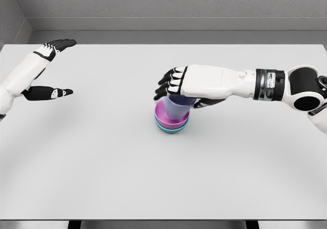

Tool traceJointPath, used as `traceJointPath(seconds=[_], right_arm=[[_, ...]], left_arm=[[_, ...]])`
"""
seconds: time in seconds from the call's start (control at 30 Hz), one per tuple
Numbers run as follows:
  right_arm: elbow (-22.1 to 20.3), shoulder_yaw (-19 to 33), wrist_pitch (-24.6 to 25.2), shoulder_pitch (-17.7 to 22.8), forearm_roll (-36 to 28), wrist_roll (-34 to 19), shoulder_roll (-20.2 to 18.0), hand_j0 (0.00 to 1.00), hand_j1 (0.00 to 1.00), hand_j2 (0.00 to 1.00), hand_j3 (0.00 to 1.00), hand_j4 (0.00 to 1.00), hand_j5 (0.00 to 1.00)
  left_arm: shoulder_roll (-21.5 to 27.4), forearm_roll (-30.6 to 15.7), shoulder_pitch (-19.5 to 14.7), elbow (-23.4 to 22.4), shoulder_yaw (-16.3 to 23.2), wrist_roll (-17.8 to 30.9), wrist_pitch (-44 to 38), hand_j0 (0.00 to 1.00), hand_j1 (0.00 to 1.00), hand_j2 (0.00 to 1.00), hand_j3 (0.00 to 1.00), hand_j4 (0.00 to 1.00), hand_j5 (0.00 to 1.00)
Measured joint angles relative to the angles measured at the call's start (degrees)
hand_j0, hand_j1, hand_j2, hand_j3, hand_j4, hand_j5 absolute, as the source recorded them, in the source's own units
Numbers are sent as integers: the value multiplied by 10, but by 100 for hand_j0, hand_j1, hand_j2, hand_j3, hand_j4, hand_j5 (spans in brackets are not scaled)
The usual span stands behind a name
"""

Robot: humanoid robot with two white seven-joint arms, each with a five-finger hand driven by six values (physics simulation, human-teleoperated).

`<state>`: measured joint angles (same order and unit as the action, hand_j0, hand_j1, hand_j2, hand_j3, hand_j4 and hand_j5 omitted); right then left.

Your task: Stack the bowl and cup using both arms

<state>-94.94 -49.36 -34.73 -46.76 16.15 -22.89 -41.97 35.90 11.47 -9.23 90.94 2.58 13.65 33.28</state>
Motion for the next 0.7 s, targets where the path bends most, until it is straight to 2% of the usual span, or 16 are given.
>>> traceJointPath(seconds=[0.27,0.4,0.47,0.6,0.7], right_arm=[[1,2,-3,-1,-1,1,-4,100,100,100,100,100,100],[11,6,-3,-11,-6,4,-31,100,100,100,100,100,100],[40,8,-3,-23,-11,5,-55,100,100,100,100,100,100],[128,27,-4,-21,-15,5,-94,100,100,100,100,100,100],[175,34,-4,-22,-15,4,-117,100,100,100,100,100,100]], left_arm=[[0,0,0,1,1,0,0,100,100,100,100,100,100],[0,0,1,3,1,0,0,100,100,100,100,100,100],[0,0,1,2,0,0,0,100,100,100,100,100,100],[-1,0,1,1,-1,0,0,100,100,100,100,100,100],[-5,0,2,1,-3,0,0,100,100,100,100,100,100]])
